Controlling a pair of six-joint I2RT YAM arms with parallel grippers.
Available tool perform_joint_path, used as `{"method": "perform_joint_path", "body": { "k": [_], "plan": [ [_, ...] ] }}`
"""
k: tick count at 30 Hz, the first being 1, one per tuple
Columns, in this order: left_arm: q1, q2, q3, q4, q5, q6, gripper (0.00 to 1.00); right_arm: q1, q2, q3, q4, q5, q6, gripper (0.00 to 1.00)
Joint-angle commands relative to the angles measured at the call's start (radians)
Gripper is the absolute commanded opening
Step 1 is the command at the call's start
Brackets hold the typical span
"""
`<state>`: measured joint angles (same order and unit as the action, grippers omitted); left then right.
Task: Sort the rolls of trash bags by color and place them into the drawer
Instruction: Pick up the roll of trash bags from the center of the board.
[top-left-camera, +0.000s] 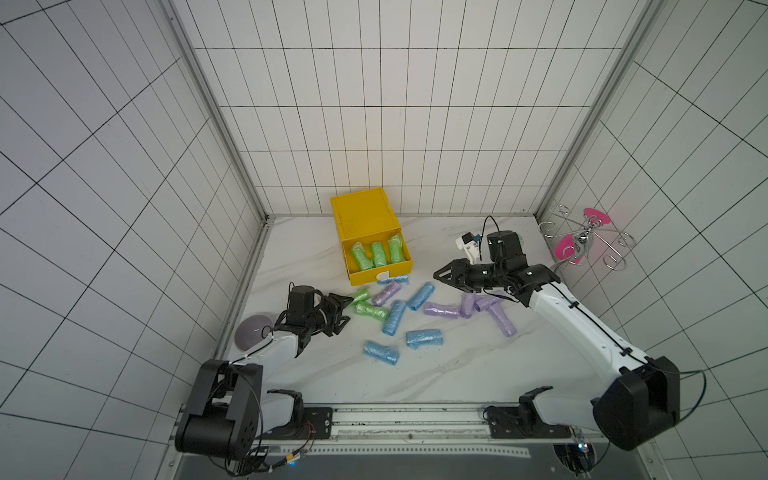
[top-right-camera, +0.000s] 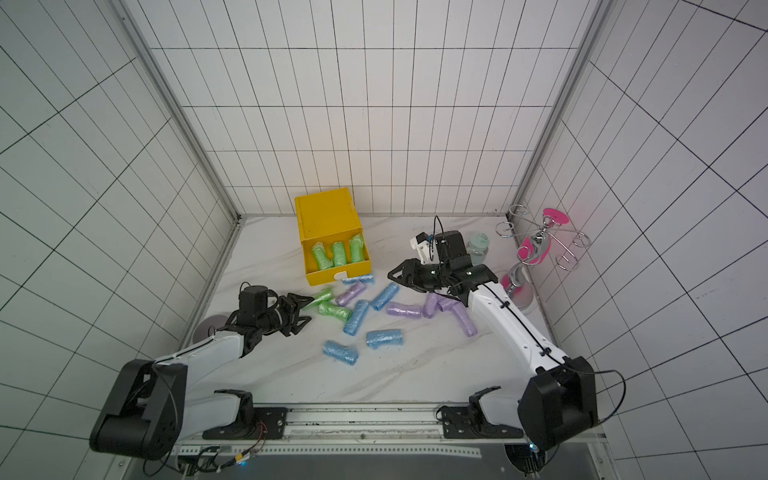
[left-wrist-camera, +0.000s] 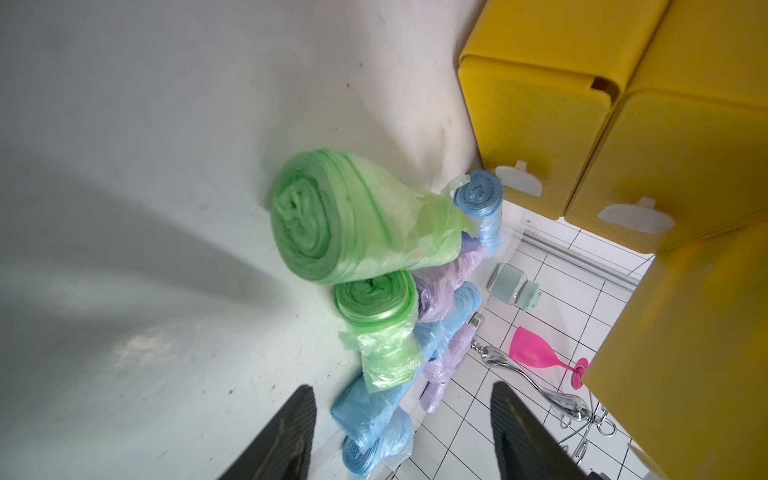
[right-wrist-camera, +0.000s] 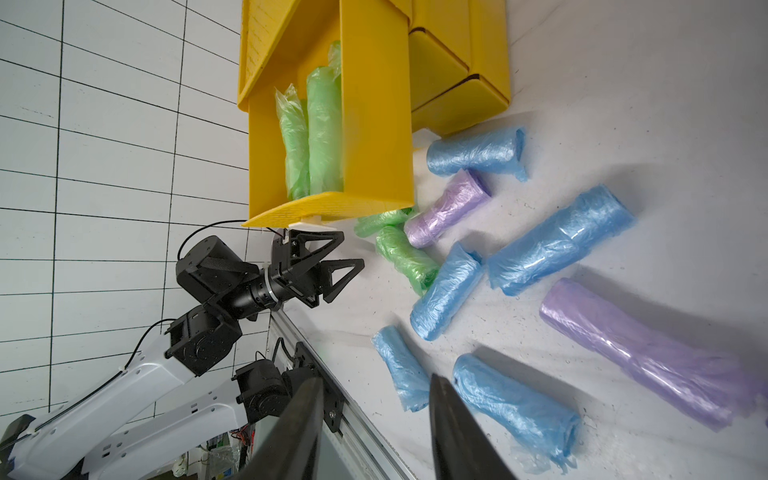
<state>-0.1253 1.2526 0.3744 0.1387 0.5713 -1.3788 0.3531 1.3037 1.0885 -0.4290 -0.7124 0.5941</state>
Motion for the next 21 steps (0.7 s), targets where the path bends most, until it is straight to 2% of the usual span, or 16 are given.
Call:
{"method": "perform_joint_path", "body": {
  "k": [1,12,21],
  "plan": [
    [-0.03,-0.01,-0.028,0.072,-0.045,-0.068,0.67,-0.007,-0.029,-0.028,0.012,0.001,0.005,0.45],
    [-0.191,-0.077,-0.056,0.067,-0.235,-0.216,0.67,-0.007,-0.025,-0.051,0.036,-0.004,0.007,0.46],
    [-0.285,0.049,-0.015,0.138,-0.33,-0.287,0.65,-0.009,-0.029,-0.067,0.049,-0.025,-0.004,0.45]
  ]
}}
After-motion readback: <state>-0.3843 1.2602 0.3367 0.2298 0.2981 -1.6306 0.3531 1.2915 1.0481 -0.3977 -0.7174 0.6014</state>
